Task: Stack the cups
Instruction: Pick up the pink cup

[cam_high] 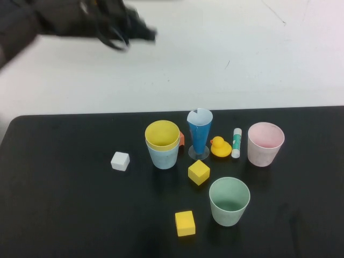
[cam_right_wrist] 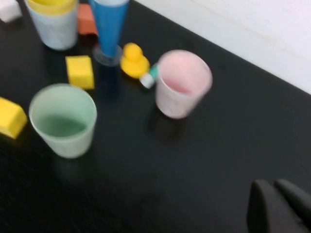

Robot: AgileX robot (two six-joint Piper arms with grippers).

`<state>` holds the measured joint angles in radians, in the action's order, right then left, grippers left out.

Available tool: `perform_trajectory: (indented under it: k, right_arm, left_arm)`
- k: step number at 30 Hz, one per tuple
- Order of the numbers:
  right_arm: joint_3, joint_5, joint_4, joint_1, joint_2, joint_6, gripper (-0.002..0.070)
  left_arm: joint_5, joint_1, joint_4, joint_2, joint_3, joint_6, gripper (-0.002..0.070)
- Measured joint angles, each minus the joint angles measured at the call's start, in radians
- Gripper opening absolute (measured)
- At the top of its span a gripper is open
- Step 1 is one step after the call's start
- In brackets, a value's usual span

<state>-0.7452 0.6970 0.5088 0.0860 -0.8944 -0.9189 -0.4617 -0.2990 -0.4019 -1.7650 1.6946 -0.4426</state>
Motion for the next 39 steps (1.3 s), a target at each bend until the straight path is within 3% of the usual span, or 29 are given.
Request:
perform_trajectory:
  k: [3,6,14,17,26,32,35,39]
  right_arm:
    - [-0.085,-0.010,0.098,0.000,-0.161,-0.104,0.0004]
    - [-0.160,-0.017,0.202,0.000,-0.331,-0.205,0.0064]
    - [-0.387,-0.025,0.275,-0.048,-0.707,-0.315,0.0428]
    - [-0.461,-0.027,0.277,-0.082,-0.834,-0.326,0.0484]
    - [-0.672,-0.115,0.243,-0.141,-1.154,-0.345,0.0502]
    - [-0.772,-0.129,0.202,-0.141,-1.283,-0.318,0.0489]
    - [-0.801,-0.132,0.185,-0.141,-1.321,-0.280,0.0420]
    - [-0.814,-0.127,0.179,-0.141,-1.339,-0.265,0.0229]
  left_arm:
    - [0.019,0.000,0.000,0.104,-0.019,-0.005,0.0004]
    - [0.045,0.000,0.000,0.223,-0.090,-0.012,0.0003]
    - [0.148,0.000,0.018,0.524,-0.438,-0.021,0.0002]
    - [0.191,0.000,0.054,0.635,-0.579,-0.035,0.0002]
    - [0.235,0.000,0.090,0.897,-0.904,-0.046,0.0002]
    - [0.261,0.000,0.103,0.997,-0.990,-0.048,0.0002]
    - [0.272,0.000,0.103,1.037,-0.997,-0.050,0.0002]
    - [0.274,0.000,0.103,1.065,-0.997,-0.050,0.0002]
